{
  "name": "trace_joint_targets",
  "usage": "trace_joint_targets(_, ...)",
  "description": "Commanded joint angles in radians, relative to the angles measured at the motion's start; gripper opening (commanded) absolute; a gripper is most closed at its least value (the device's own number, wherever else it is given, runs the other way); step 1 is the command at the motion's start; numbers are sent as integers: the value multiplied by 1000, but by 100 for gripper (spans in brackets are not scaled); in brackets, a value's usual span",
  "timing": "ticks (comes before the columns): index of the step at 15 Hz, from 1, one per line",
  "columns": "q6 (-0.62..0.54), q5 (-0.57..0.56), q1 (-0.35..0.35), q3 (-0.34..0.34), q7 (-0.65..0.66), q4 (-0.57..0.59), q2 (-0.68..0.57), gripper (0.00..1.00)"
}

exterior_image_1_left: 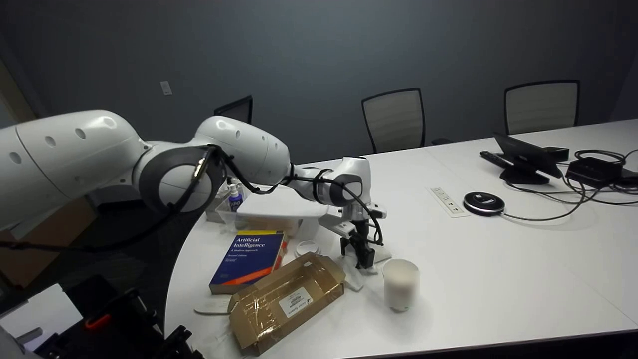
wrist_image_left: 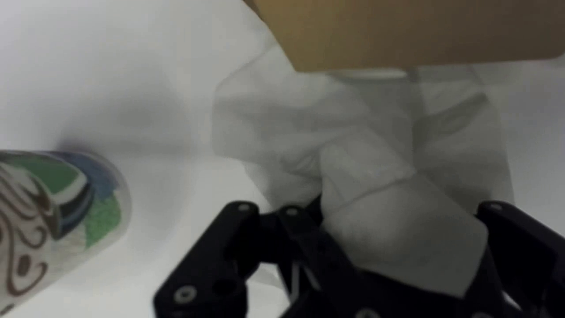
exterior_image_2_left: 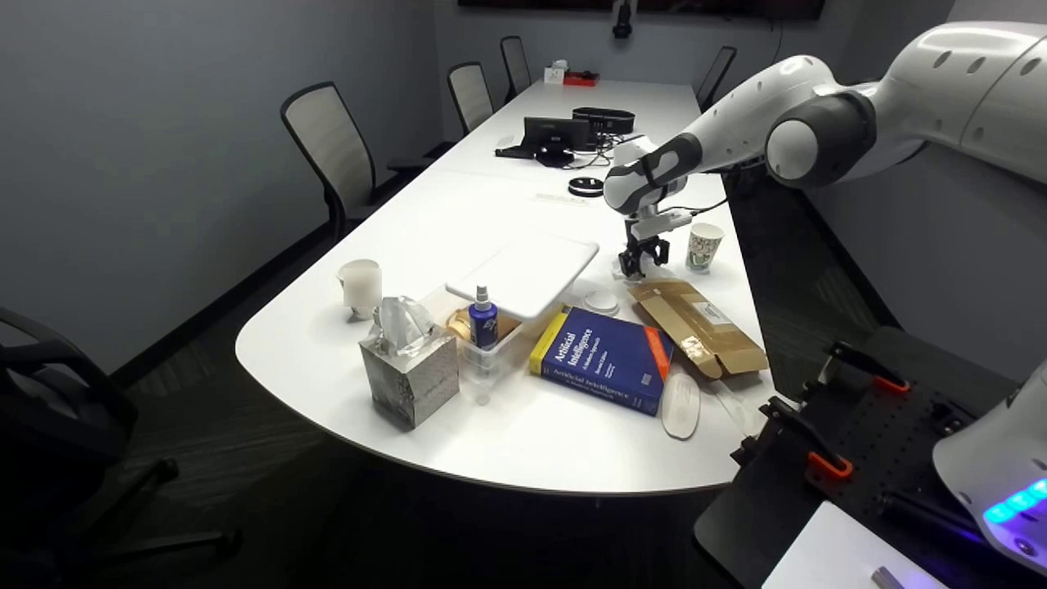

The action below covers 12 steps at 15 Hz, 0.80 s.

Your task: Use the napkin to wipe the right side of the table near the paper cup

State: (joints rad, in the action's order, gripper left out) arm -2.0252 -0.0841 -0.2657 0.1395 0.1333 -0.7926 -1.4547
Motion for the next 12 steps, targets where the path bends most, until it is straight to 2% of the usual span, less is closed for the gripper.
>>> trace_joint_targets(1, 4, -47, 52, 77, 113, 5, -9, 3)
trace_joint_targets(6, -22, -137, 106, 154, 245, 5, -12, 3)
trace_joint_targets(9, -84, -168, 112, 166, 294, 1, -12, 3)
trace_joint_targets(12, -180, -157, 96, 148, 321, -7, -13, 3)
